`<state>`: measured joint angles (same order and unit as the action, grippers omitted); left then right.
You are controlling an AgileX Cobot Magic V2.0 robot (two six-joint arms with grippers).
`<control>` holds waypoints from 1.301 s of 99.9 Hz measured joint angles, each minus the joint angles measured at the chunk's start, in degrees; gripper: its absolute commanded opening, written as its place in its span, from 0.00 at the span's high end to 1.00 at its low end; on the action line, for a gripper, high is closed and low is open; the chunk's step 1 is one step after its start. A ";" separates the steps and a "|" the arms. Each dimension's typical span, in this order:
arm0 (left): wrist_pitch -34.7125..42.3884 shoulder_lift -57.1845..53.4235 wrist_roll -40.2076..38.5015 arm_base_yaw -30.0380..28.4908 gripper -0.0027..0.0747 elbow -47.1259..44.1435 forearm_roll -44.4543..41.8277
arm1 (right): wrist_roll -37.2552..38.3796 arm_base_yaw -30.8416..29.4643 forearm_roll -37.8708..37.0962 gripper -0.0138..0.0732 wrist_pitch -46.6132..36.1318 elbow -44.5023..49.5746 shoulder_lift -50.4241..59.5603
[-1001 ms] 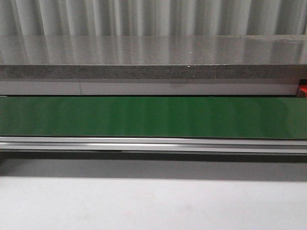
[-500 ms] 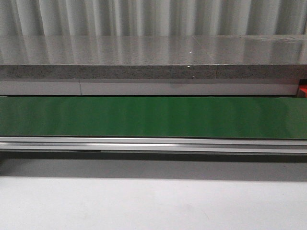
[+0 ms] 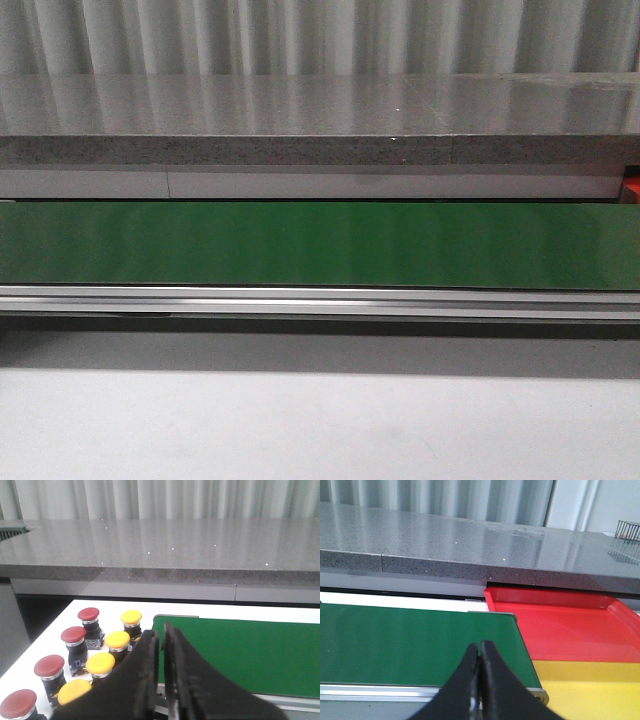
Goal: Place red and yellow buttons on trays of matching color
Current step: 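Move the left gripper down over the cluster of yellow buttons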
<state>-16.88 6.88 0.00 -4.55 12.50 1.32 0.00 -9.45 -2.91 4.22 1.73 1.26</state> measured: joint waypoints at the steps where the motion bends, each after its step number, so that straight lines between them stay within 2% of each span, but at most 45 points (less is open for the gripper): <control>1: -0.25 0.83 0.00 0.00 0.97 0.68 0.00 | 0.00 0.00 0.00 0.92 0.00 0.00 0.00; 32: -8.36 16.84 0.00 0.00 0.97 9.42 0.98 | 0.00 0.00 0.00 0.92 0.00 0.00 0.00; 39: -9.48 19.79 0.00 0.00 0.90 10.64 0.98 | 0.00 0.00 0.00 0.92 0.00 0.00 0.00; 46: -10.72 22.86 0.00 0.00 0.73 11.94 0.98 | 0.00 0.00 0.00 0.92 0.00 0.00 0.00; 58: -11.70 27.83 0.00 0.00 0.29 13.90 0.98 | 0.00 0.00 0.00 0.92 0.00 0.00 0.00; 63: -11.70 29.56 0.00 0.00 0.18 14.67 0.98 | 0.00 0.00 0.00 0.92 0.00 0.00 0.00; 66: -11.58 30.70 -0.31 0.00 0.15 15.16 0.81 | 0.00 0.00 0.00 0.92 0.00 0.00 0.00; 74: -11.58 33.02 0.00 0.00 0.15 16.36 -0.71 | 0.00 0.00 0.00 0.92 0.00 0.00 0.00; 90: -13.90 37.87 -2.74 -1.85 0.26 20.71 -2.61 | 0.00 0.00 0.00 0.92 0.00 0.00 0.00; 130: -30.30 53.99 -4.73 -15.00 0.28 32.23 -1.32 | 0.00 0.00 0.00 0.92 0.00 0.00 0.00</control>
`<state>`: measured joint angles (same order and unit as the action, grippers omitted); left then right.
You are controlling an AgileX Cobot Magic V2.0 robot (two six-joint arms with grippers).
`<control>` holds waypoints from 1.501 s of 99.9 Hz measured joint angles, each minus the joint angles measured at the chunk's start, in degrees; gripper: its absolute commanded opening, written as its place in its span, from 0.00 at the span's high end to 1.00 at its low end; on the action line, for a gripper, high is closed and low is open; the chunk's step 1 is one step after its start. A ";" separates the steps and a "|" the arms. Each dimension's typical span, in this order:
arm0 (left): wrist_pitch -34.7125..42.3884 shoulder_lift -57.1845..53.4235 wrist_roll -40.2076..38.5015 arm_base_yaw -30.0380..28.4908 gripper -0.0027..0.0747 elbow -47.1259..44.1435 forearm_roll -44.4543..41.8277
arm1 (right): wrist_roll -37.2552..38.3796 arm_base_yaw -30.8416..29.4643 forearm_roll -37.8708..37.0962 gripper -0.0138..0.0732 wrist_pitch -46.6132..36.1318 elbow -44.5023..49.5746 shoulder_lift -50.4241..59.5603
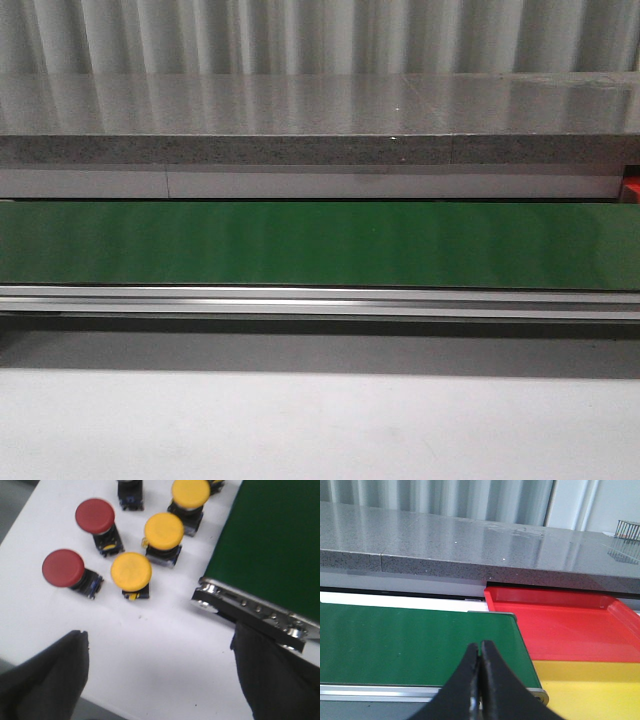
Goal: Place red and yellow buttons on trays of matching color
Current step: 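Move the left gripper down over the cluster of yellow buttons, then grasp a yellow button with the left gripper and set it on the belt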
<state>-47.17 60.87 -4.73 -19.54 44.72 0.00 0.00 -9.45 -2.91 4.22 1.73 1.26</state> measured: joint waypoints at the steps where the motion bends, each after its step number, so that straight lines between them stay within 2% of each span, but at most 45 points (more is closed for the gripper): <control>1: -0.28 0.58 0.00 -0.39 0.28 0.02 0.00 | 0.00 0.00 0.00 0.92 0.00 0.00 0.00; 24: -1.60 9.84 0.00 -4.20 0.28 2.70 2.10 | 0.00 0.00 0.00 0.92 0.00 0.00 0.00; 64: -0.51 24.48 0.00 -4.30 0.30 8.83 4.78 | 0.00 0.00 0.00 0.92 0.00 0.00 0.00; 83: 1.25 27.60 0.00 -4.30 0.43 10.64 4.67 | 0.00 0.00 0.00 0.92 0.00 0.00 0.00; 137: 3.89 33.17 -0.99 -5.40 0.43 11.73 4.32 | 0.00 0.00 0.00 0.92 0.00 0.00 0.00; 150: 5.09 33.27 -0.99 -5.40 0.50 11.73 4.24 | 0.00 0.00 0.00 0.92 0.00 0.00 0.00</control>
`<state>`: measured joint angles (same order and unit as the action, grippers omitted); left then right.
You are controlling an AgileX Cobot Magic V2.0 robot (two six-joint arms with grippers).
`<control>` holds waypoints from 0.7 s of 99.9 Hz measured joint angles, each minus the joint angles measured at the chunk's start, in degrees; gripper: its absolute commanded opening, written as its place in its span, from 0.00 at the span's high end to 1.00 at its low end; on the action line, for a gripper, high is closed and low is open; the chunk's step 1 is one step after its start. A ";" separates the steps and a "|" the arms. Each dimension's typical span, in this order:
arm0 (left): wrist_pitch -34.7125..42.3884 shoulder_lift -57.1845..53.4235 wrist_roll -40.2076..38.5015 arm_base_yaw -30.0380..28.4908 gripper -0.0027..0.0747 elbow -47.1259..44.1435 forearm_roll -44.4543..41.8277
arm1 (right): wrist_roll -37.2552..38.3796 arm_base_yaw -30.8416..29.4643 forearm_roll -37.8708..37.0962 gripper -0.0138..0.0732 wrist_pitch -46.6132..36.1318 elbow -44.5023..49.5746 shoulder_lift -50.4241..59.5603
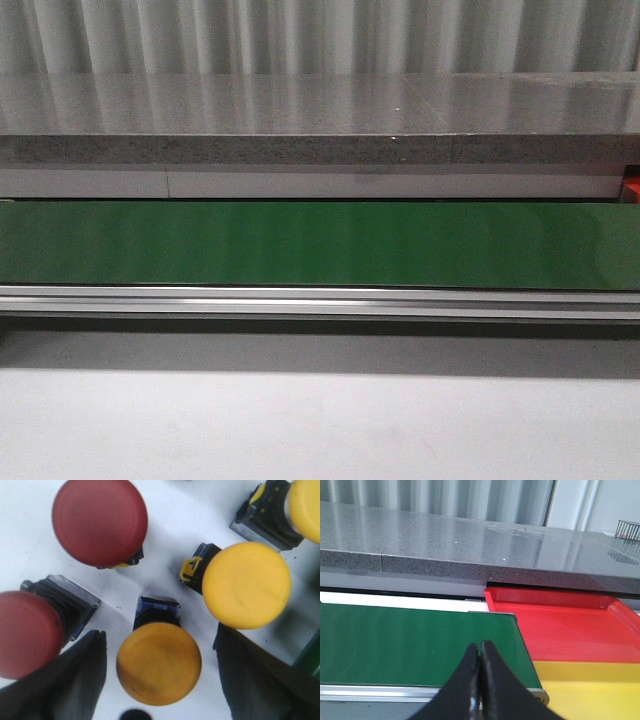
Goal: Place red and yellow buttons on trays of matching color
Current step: 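Grasp a yellow button with the left gripper and set it on the belt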
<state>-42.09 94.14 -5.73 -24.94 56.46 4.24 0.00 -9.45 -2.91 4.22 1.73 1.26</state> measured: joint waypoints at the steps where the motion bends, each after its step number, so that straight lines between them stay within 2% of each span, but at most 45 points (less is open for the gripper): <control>1: 0.00 0.00 0.00 0.00 0.51 0.00 0.00 | 0.00 0.00 0.00 0.92 0.00 0.00 0.00; 16: 0.08 0.00 -0.02 0.00 0.69 0.00 0.00 | 0.00 0.00 -0.09 0.92 0.00 0.00 0.00; 30: 0.12 0.00 -0.02 0.00 0.79 0.00 0.00 | 0.00 0.00 -0.09 0.92 0.00 0.00 0.00; 44: 0.12 -3.07 0.31 0.00 0.82 0.00 0.00 | 0.00 0.00 -0.09 0.92 0.00 0.00 0.00; 70: -2.89 -16.65 2.30 1.55 0.82 0.00 -0.15 | 0.00 0.00 -0.09 0.92 0.00 0.00 0.00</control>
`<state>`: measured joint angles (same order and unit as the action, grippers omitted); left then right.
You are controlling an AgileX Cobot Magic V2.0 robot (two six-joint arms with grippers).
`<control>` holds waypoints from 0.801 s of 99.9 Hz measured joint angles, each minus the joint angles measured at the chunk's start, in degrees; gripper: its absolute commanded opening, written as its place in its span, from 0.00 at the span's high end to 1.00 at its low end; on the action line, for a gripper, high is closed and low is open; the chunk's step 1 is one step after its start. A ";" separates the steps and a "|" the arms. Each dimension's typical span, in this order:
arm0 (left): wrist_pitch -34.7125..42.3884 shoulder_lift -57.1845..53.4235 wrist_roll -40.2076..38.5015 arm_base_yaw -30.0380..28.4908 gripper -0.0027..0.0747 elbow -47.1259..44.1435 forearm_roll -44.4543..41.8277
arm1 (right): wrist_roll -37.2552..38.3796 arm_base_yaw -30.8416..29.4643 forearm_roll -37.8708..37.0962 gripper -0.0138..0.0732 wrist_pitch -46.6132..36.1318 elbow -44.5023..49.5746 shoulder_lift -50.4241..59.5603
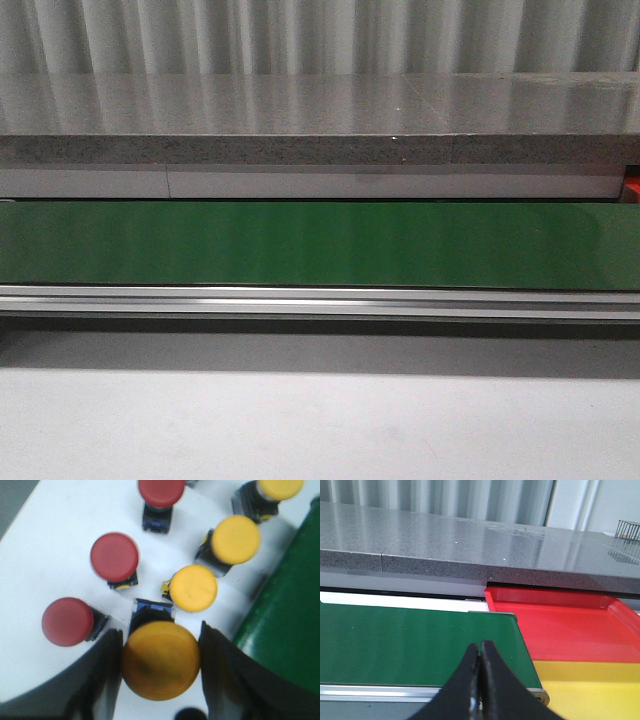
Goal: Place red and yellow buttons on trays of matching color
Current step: 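Grasp a yellow button with the left gripper and set it on the belt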
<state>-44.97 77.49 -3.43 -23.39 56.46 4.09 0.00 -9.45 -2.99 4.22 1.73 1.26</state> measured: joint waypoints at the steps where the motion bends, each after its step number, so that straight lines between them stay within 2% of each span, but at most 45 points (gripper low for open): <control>1: -0.20 -0.34 0.13 0.15 0.82 0.00 0.00 | 0.00 0.00 0.00 0.92 0.00 0.00 0.00; 26: -2.74 -5.40 1.64 9.03 0.82 1.27 0.59 | 0.00 0.00 0.00 0.92 0.00 0.00 0.00; 49: -3.58 0.29 1.75 17.96 0.82 6.50 1.07 | 0.00 0.00 0.00 0.92 0.00 0.00 0.00; 80: -9.70 12.57 1.75 19.55 0.82 14.94 1.18 | 0.00 0.00 0.00 0.92 0.00 0.00 0.00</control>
<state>-54.67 90.07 -1.68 -3.84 71.39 5.27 0.00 -9.45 -2.99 4.22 1.73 1.26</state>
